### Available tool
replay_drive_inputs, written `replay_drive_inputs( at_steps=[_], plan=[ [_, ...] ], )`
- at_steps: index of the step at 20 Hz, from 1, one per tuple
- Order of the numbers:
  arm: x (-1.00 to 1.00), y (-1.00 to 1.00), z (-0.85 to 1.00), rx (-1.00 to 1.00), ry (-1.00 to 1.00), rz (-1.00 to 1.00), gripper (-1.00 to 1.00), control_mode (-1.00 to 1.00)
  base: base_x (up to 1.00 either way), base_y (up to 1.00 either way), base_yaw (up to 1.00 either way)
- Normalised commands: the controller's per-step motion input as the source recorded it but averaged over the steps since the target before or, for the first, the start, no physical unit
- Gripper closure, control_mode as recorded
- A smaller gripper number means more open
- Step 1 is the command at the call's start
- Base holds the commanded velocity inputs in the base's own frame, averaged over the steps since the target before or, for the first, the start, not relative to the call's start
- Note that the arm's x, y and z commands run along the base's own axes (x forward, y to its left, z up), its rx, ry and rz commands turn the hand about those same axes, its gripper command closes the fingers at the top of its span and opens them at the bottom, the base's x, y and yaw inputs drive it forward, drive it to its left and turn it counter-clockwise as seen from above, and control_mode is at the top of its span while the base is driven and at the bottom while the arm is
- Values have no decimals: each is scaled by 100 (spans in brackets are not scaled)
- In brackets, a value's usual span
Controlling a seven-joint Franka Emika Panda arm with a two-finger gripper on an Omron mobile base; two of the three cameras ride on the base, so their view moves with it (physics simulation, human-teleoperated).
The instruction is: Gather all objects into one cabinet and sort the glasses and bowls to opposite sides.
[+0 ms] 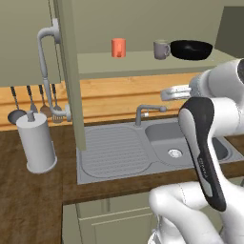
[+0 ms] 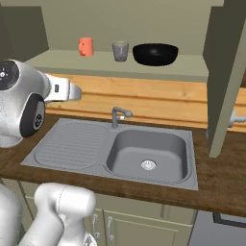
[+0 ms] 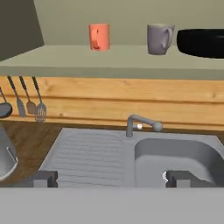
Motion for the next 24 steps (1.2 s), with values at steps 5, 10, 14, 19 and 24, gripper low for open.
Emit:
replay_drive_inputs(
  at_steps=[5,10,14,19,24],
  plan=[
    [-60,0,73,2,-26,-2,-100,-100,0,0,0],
    [-67,0,20,0,-13,-5,-100,-100,0,0,0],
    [0,0,0,0,0,0,-100,-100,0,0,0],
    [-1,0,0,0,0,0,-100,100,-36,0,-2],
    [0,0,0,0,0,0,-100,100,-100,0,-6]
  ],
)
